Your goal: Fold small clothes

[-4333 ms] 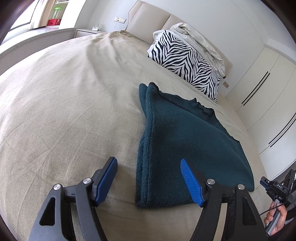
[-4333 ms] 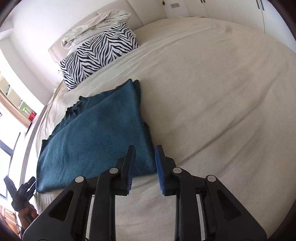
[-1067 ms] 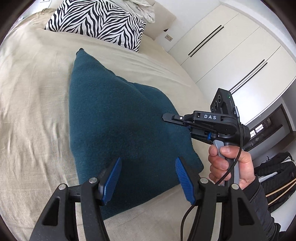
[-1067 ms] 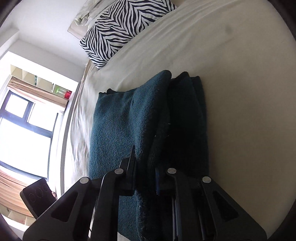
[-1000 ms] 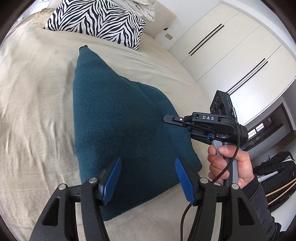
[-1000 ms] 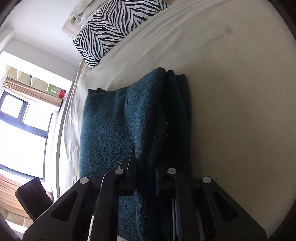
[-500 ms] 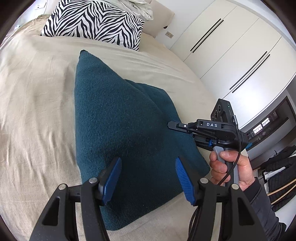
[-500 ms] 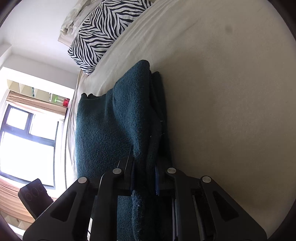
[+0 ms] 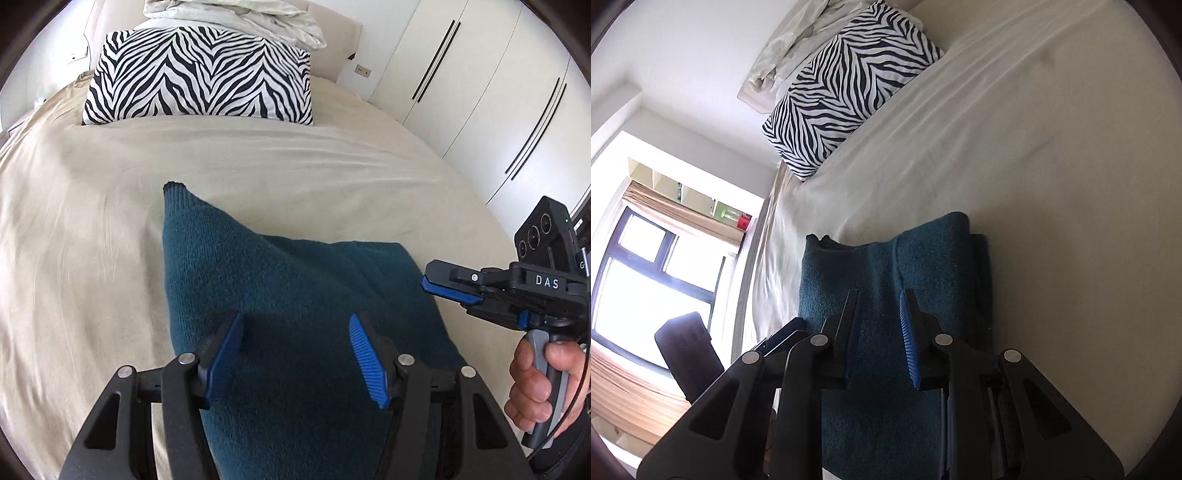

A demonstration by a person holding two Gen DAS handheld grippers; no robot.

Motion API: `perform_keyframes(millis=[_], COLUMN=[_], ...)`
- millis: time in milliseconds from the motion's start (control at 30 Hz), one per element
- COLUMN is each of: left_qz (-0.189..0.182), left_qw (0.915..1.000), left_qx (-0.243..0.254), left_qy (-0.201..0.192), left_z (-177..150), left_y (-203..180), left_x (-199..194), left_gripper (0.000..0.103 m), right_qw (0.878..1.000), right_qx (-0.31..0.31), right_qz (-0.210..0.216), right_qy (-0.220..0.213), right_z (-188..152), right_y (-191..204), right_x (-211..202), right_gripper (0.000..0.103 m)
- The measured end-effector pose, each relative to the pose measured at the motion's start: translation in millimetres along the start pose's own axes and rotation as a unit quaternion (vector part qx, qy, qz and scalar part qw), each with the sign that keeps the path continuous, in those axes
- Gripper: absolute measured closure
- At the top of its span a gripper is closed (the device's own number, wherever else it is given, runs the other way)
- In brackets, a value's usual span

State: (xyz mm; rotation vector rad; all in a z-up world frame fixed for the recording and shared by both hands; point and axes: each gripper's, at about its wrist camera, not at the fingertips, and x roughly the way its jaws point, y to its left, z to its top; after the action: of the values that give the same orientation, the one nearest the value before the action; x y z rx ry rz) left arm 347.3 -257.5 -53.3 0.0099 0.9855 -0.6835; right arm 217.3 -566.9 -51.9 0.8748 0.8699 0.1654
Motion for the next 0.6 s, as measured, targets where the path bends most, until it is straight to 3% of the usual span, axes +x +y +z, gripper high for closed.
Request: perform_keyframes(millis=[133, 200, 300, 433, 600], left_qz=[0.046, 0.05, 0.055, 0.061, 0.075], left_qw=[0.9975, 0.9976, 0.9969, 0.9963, 0.9949], left_qx=[0.049, 0.043, 0.049, 0.055, 0.066], left_qy=[0.019, 0.024, 0.028, 0.024, 0.014], left_z=[-4.9, -2.5, -0.3, -2.4, -6.6], left_y=[0.8, 4.1, 5.7, 5.1, 0.8], left_x=[25.8, 30.0, 32.9, 30.9, 28.1], left_gripper=[0.038, 0.036, 0.035, 0.035, 0.034], right_qw=[0.998, 0.998, 0.998, 0.997, 1.0], right_qx=[0.045, 0.051, 0.053, 0.045, -0.021], right_qz=[-0.038, -0.031, -0.033, -0.054, -0.001], right_qy=[0.023, 0.003, -0.003, -0.026, -0.011], right_z=[7.8, 8.2, 7.2, -1.4, -55.6], right_y=[-27.1, -42.1, -49.1, -34.3, -0.4], right_x=[47.5, 50.0, 48.6, 19.5, -23.3], right_gripper=[0.087, 0.101, 0.101, 0.094, 0.094])
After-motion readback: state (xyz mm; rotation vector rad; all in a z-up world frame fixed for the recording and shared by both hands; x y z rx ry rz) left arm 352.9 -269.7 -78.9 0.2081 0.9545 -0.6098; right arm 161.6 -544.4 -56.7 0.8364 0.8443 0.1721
